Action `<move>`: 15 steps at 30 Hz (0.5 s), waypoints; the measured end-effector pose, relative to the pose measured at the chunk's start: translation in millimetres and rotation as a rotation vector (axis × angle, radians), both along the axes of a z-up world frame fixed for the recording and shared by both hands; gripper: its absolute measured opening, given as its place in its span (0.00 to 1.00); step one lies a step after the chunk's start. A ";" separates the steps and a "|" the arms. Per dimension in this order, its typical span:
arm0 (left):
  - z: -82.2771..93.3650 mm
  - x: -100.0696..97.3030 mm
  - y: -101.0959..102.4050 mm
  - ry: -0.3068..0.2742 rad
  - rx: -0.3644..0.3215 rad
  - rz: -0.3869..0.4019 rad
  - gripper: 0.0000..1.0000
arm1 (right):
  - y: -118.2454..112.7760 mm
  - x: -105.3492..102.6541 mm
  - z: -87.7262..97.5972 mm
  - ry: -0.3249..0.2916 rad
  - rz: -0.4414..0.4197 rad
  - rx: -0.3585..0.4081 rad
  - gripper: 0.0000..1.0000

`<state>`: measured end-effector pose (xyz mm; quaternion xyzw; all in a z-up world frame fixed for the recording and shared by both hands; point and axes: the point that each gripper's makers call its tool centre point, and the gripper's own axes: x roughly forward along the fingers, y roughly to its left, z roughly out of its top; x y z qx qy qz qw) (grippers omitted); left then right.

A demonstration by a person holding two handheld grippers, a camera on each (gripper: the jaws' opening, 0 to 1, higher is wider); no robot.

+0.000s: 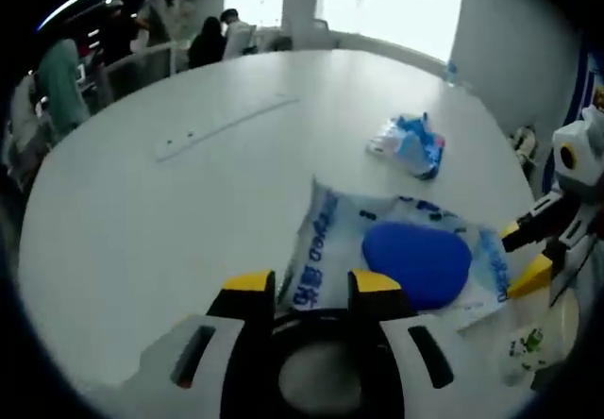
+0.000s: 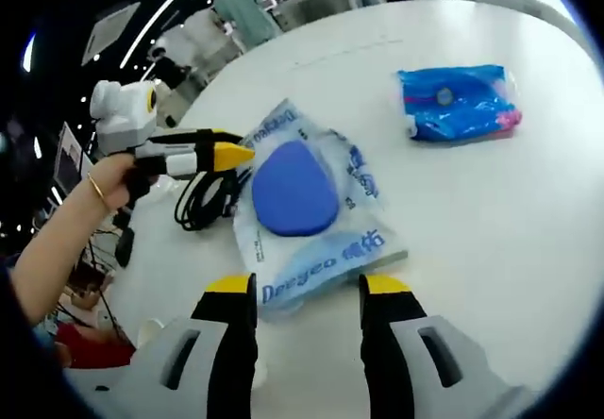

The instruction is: Arrange the tabletop items into an orderly group along one side of the table until the central work area is clear of visible clutter.

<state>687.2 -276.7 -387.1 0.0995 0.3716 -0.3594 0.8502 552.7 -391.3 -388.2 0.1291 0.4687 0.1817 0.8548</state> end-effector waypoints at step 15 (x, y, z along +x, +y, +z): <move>1.2 4.9 4.1 0.040 0.048 0.026 0.06 | -0.2 0.6 -4.9 0.046 -0.051 -0.011 0.17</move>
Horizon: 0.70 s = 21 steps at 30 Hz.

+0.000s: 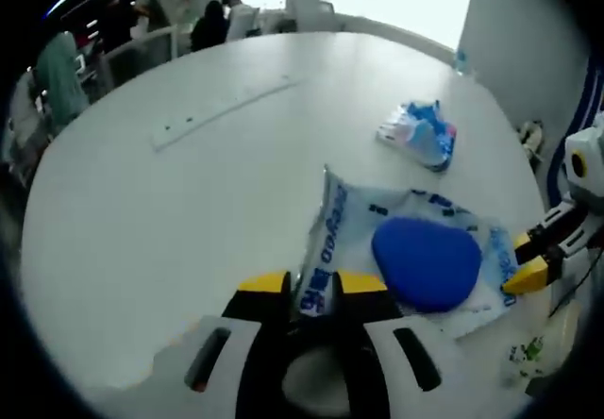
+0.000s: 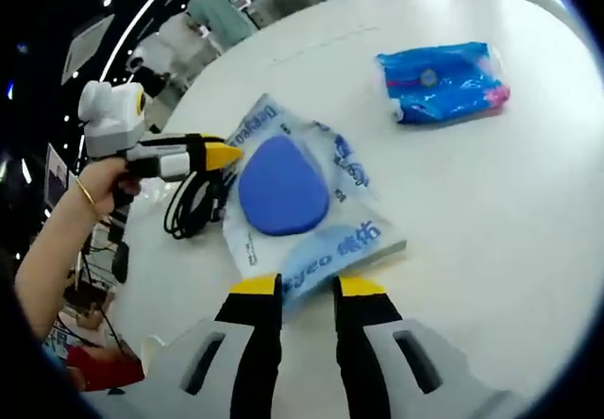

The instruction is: Arrange the tabletop items into an orderly group along one side of the table until the central work area is clear of visible clutter.

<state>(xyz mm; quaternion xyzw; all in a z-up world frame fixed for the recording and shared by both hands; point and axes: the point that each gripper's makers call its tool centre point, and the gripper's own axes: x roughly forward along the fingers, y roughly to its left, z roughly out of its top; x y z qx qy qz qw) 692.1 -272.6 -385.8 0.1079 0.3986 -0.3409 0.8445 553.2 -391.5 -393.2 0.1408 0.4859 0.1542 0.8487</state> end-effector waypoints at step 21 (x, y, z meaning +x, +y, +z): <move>9.7 -41.6 27.8 0.106 0.050 0.064 0.00 | -13.7 33.2 36.5 -0.166 0.209 -0.189 0.01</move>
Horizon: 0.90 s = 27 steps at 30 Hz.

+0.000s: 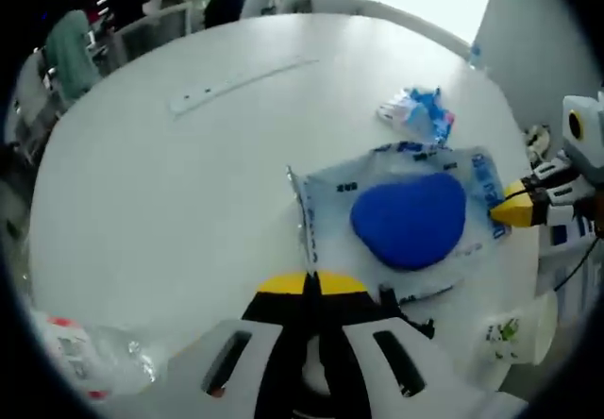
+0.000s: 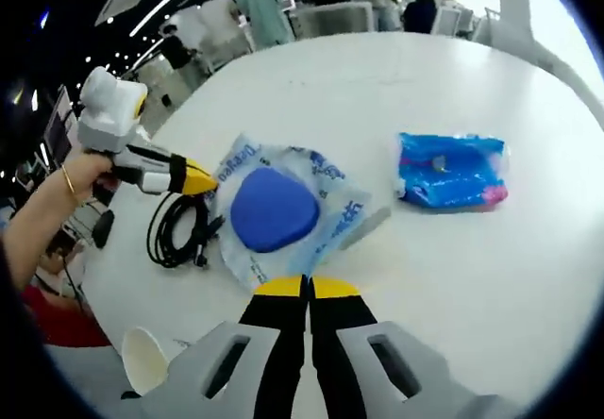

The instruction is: Arrange the tabletop items into an orderly group along one side of the table until the central work area is clear of visible clutter.

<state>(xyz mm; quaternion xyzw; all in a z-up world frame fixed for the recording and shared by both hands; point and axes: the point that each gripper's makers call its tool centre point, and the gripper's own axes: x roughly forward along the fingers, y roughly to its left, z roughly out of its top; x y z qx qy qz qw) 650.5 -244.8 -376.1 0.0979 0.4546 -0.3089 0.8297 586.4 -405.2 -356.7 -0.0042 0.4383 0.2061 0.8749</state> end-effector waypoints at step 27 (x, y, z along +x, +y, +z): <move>22.2 -0.6 10.6 0.089 -0.180 0.246 0.00 | -7.7 93.4 7.8 -0.055 0.080 -0.080 0.01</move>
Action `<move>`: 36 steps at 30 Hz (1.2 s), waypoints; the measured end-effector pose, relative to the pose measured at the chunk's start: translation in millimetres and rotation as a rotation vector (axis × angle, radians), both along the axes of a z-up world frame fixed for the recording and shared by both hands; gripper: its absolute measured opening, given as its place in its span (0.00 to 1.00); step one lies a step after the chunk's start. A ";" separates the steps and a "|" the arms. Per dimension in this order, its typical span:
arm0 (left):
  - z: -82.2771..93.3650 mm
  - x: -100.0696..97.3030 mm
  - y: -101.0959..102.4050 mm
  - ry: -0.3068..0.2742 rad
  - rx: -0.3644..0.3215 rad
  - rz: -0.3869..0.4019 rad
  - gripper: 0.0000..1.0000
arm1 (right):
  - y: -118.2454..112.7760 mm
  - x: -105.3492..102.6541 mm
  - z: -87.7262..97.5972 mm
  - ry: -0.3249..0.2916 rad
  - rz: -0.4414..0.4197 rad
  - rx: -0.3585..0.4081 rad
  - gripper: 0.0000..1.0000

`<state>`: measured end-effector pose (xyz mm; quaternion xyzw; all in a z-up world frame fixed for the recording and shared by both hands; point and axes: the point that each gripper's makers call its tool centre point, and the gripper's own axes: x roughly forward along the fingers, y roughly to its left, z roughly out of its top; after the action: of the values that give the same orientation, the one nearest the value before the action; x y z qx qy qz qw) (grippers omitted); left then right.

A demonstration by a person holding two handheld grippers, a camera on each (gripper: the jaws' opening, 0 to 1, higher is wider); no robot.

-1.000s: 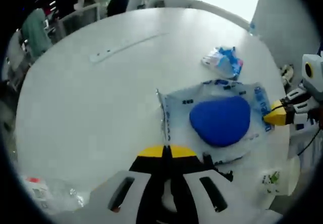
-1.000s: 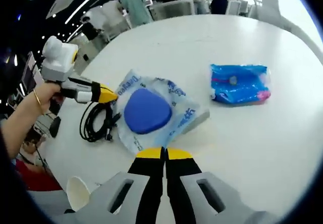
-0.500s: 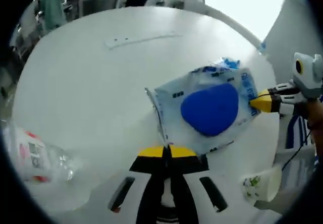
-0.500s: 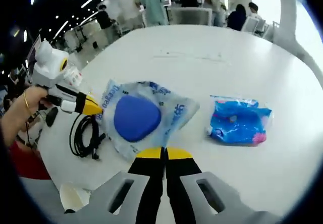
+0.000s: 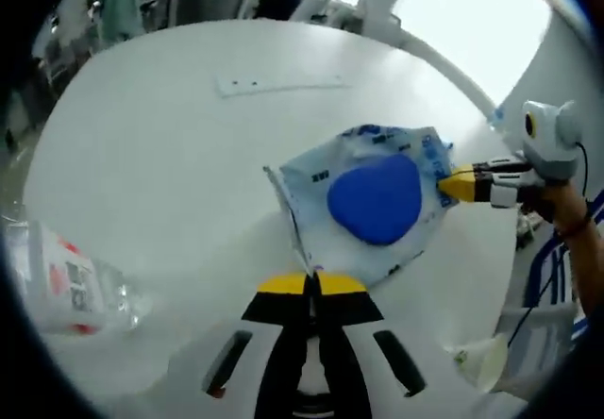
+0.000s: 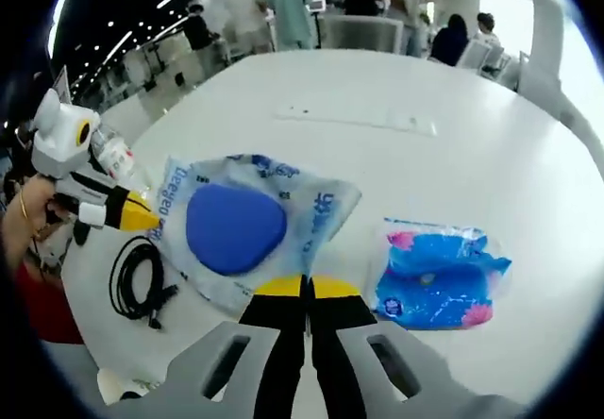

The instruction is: Arrange the tabletop items into an orderly group along one side of the table until the central work area is clear of visible clutter.

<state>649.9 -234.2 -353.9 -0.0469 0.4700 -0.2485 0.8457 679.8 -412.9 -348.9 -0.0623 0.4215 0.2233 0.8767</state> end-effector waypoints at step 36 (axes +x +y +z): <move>-27.9 8.6 -8.6 0.010 0.147 -0.035 0.00 | -9.2 14.4 -35.4 0.100 0.026 -0.059 0.03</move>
<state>658.5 -242.9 -381.8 0.0221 0.4919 -0.2278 0.8400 694.3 -422.1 -384.3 -0.0825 0.4702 0.2248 0.8494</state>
